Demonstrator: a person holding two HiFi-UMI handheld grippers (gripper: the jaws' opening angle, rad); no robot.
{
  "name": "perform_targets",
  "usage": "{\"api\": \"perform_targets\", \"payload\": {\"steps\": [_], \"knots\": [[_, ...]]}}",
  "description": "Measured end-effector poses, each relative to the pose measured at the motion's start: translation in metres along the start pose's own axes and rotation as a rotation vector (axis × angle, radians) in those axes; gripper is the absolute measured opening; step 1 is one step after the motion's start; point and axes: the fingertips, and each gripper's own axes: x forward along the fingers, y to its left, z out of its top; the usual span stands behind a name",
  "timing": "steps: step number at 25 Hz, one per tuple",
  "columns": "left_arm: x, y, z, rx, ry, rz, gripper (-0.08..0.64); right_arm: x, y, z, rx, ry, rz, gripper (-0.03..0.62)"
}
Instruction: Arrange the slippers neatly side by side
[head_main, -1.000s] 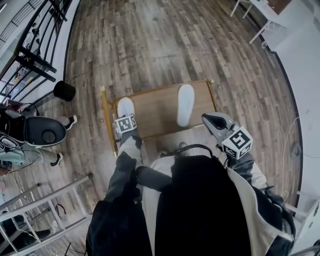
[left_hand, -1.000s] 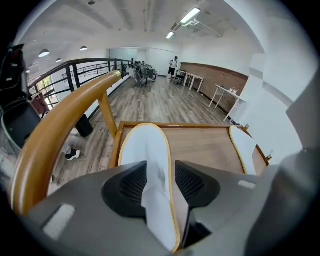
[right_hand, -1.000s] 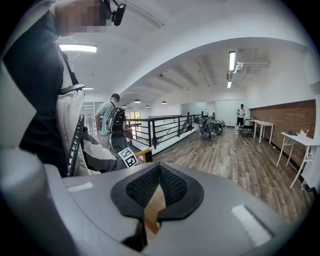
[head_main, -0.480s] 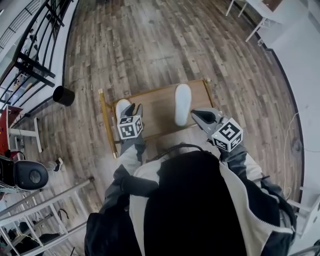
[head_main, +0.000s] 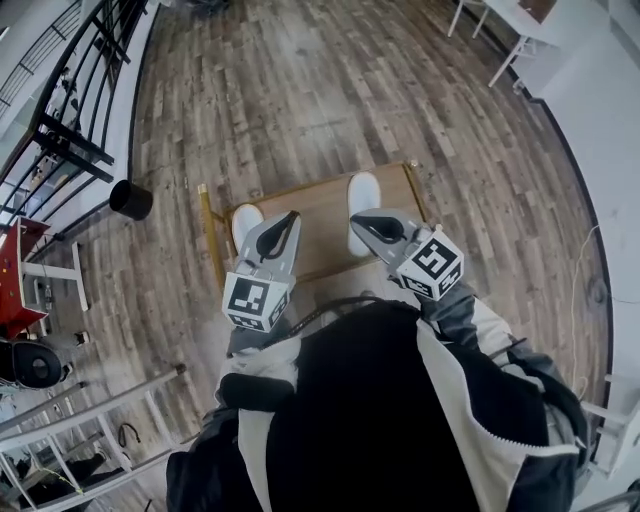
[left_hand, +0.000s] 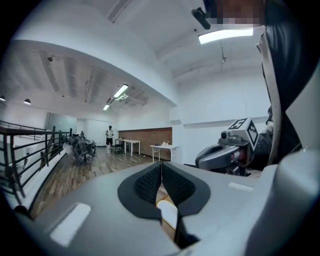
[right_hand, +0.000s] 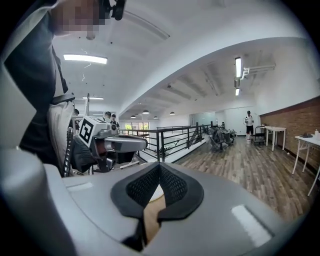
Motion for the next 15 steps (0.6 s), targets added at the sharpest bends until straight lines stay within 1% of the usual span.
{"api": "perform_targets", "payload": {"steps": [1, 4, 6, 8, 12, 15], "knots": [[-0.006, -0.006, 0.004, 0.011, -0.011, -0.014, 0.012, 0.002, 0.004, 0.002, 0.003, -0.011, 0.007, 0.003], [-0.018, -0.022, 0.008, 0.018, -0.035, -0.050, 0.012, 0.004, 0.014, 0.011, 0.039, -0.046, 0.030, 0.003], [-0.024, -0.027, 0.009, 0.017, -0.045, -0.058, 0.012, 0.005, 0.020, 0.018, 0.053, -0.066, 0.043, 0.003], [-0.029, -0.028, 0.009, 0.020, -0.055, -0.061, 0.012, 0.007, 0.027, 0.022, 0.045, -0.075, 0.054, 0.003], [-0.036, -0.028, 0.009, 0.004, -0.055, -0.063, 0.012, 0.012, 0.038, 0.023, 0.037, -0.085, 0.070, 0.003], [-0.040, -0.027, 0.010, -0.038, -0.054, -0.062, 0.012, 0.017, 0.039, 0.020, 0.030, -0.066, 0.058, 0.003]]}}
